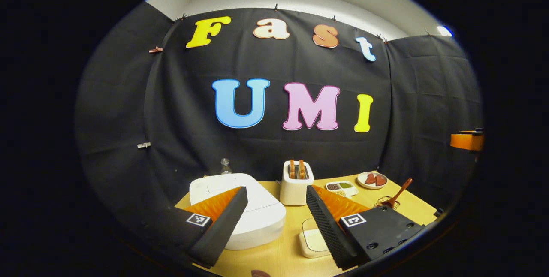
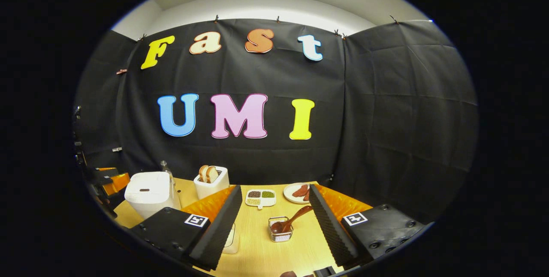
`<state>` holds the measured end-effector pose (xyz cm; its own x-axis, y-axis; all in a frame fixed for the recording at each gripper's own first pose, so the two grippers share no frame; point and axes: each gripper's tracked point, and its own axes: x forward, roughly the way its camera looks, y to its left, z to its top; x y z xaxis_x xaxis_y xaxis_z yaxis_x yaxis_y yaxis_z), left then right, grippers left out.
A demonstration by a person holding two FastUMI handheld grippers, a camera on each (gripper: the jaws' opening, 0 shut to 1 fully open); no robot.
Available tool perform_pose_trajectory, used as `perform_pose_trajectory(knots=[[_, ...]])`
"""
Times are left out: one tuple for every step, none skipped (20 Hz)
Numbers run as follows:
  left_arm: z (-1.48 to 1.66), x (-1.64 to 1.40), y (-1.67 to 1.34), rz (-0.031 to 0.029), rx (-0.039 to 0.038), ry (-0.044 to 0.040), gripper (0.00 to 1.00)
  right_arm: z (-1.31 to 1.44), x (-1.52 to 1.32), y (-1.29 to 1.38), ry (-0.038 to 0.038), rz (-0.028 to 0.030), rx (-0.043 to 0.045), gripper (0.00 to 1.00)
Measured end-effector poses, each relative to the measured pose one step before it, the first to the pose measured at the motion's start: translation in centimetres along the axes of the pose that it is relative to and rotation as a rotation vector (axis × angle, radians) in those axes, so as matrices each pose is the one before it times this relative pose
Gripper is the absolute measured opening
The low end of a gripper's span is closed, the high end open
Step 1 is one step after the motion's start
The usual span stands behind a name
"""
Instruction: Close the left gripper, press the button to open the rice cooker; take a wooden spoon from the chopstick holder with the right hand, scoop a spoonful of rice and pour it into the rice cooker, then put the wooden spoon back into the chopstick holder.
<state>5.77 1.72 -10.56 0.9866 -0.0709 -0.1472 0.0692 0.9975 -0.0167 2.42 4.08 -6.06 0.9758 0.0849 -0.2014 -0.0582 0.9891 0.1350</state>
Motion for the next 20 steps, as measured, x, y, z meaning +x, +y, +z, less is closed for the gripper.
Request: perform_pose_trajectory(knots=[[0.388,-0.842,-0.427,-0.00162,-0.01130,-0.00736,0.95,0.267,0.262,0.135,-0.00976,0.00902,-0.00881,0.98],[0.584,-0.868,-0.461,-0.00003,-0.01251,-0.00881,0.95,0.282,0.215,0.086,-0.00656,0.00801,-0.00738,0.98],[0.697,-1.092,-0.496,0.00123,-0.01006,-0.01395,0.95,0.398,0.082,0.209,-0.01209,0.01102,-0.00665,0.98],[0.489,-0.746,-0.253,0.00193,-0.00264,-0.00964,0.95,0.399,-0.034,0.172,-0.01018,0.00837,-0.00235,0.98],[0.572,-0.810,-0.235,0.00357,-0.00235,-0.01010,0.95,0.417,-0.063,0.319,-0.01396,0.01330,-0.00064,0.98],[0.564,-0.771,-0.186,0.00253,-0.00336,-0.01074,0.95,0.238,-0.103,0.225,-0.00858,0.01371,0.00074,0.98],[0.396,-0.662,-0.307,0.00231,-0.00297,-0.00986,0.95,0.189,-0.185,0.256,-0.00596,0.01447,0.00015,0.96],[0.589,-0.562,-0.083,0.00574,-0.00126,-0.01222,0.95,0.160,-0.201,0.186,-0.00562,0.01851,-0.00494,0.98],[0.673,-0.417,0.077,0.01023,0.00113,-0.01248,0.95,0.026,-0.161,0.013,-0.00144,0.01190,-0.00657,0.98],[0.515,-0.419,0.080,0.01233,0.00376,-0.00917,0.95,0.018,-0.266,0.048,0.00234,0.01460,-0.00560,0.98],[0.379,-0.520,-0.032,0.00969,0.00787,-0.00822,0.95,0.044,-0.242,0.023,-0.00063,0.01269,-0.00279,0.98],[0.321,-0.380,-0.133,0.00312,0.00932,-0.00668,0.95,0.224,-0.148,-0.212,-0.00418,0.00545,-0.00003,0.98],[0.189,-0.217,-0.202,0.00309,0.01044,-0.00346,0.95,0.132,-0.098,-0.297,-0.00511,0.00105,0.00358,0.98],[0.103,-0.174,-0.038,0.00546,0.00886,0.00064,0.95,0.041,-0.094,-0.200,-0.00233,0.00062,0.00630,0.98],[-0.024,-0.158,-0.034,0.00524,0.00392,0.00154,0.95,0.048,-0.035,-0.194,-0.00070,0.00168,0.00770,0.98],[0.082,-0.138,-0.168,0.00386,-0.00266,0.00032,0.95,-0.091,-0.080,-0.173,-0.00019,0.00175,0.00489,0.98],[0.077,-0.106,-0.228,-0.00005,-0.00527,-0.00041,0.95,-0.065,-0.012,-0.173,0.00143,0.00057,0.00085,0.98],[0.095,-0.060,-0.252,-0.00174,0.00042,-0.00051,0.95,-0.027,-0.037,-0.336,-0.00023,-0.00094,0.00178,0.98],[-0.027,-0.029,-0.074,0.00123,0.00754,0.00062,0.95,0.057,-0.103,-0.193,0.00060,-0.00162,0.00369,0.98],[0.053,-0.009,-0.105,-0.00020,0.00894,0.00090,0.95,-0.144,-0.131,-0.118,0.00044,-0.00050,0.00444,0.98]])
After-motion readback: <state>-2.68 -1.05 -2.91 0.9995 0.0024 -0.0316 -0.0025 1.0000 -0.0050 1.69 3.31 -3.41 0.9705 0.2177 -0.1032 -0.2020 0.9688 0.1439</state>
